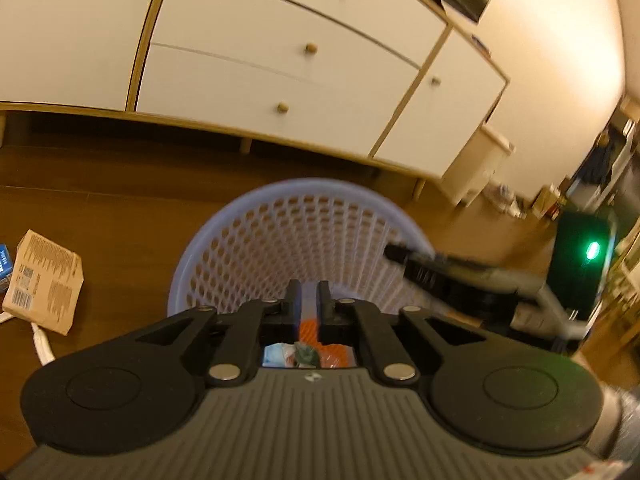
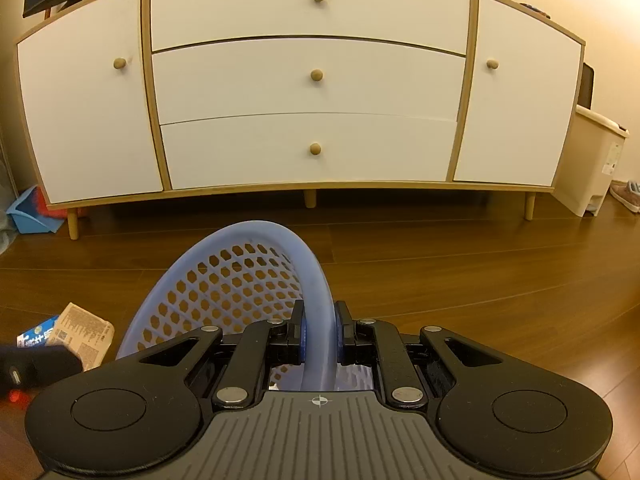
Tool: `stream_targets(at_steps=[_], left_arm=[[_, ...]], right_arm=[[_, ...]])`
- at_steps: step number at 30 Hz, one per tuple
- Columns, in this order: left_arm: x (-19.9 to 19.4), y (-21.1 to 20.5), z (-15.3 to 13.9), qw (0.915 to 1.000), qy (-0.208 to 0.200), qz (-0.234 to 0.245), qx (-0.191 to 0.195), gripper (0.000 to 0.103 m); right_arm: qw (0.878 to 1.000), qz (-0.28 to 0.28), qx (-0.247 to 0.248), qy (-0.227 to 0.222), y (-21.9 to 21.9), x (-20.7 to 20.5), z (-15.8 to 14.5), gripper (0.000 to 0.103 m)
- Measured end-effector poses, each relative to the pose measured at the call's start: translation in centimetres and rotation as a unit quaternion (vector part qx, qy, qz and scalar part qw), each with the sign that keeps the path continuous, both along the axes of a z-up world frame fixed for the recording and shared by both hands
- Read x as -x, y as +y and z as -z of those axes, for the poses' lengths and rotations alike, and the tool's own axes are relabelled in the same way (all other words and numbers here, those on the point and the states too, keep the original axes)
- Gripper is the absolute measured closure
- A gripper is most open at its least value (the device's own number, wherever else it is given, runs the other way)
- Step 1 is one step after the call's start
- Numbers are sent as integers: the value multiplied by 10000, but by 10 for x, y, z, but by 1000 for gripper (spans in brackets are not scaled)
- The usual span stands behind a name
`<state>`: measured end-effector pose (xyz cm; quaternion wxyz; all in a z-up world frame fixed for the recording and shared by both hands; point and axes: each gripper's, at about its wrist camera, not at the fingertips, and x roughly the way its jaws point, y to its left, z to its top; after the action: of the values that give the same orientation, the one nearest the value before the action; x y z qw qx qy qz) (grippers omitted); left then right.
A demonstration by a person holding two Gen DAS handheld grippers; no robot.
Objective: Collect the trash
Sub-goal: 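Lift the mask with the left gripper into the wastebasket and release, then push the mask deeper into the wastebasket with the left gripper fingers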
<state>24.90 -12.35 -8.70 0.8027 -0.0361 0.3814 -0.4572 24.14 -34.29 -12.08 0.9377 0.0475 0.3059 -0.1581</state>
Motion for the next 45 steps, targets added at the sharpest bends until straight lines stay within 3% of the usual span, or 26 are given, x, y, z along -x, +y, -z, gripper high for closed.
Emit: stream_targets(at_steps=[2, 13, 19, 28, 30, 34, 36, 38, 41, 45], left_arm=[[1, 3, 7, 10000, 42, -1, -74, 83], [8, 70, 24, 9983, 336, -468, -63, 70], [27, 98, 55, 9970, 191, -295, -695, 56], [43, 90, 92, 9963, 496, -91, -693, 54], [42, 83, 96, 9964, 467, -91, -706, 55], [40, 71, 99, 9969, 301, -65, -727, 67], [37, 71, 97, 9976, 246, -89, -637, 76], [35, 73, 93, 9984, 229, -48, -506, 91], [34, 74, 89, 9989, 125, 68, -447, 103], [33, 74, 79, 9994, -76, 65, -341, 103]], right_arm=[[10000, 2, -1, -2, -1, 0, 0, 93], [10000, 18, -23, 2, -3, 0, 0, 93], [10000, 21, -35, 14, -4, 0, 0, 93], [10000, 13, -20, 37, -5, 2, 0, 93], [10000, 23, -27, 45, -6, 2, 0, 93], [10000, 38, -39, 53, -7, 3, 0, 93], [10000, 39, -37, 51, -7, 3, 0, 93], [10000, 43, -43, 49, -7, 4, 0, 93], [10000, 39, -43, 49, -7, 4, 1, 93], [10000, 35, -45, 54, -8, 4, 1, 93]])
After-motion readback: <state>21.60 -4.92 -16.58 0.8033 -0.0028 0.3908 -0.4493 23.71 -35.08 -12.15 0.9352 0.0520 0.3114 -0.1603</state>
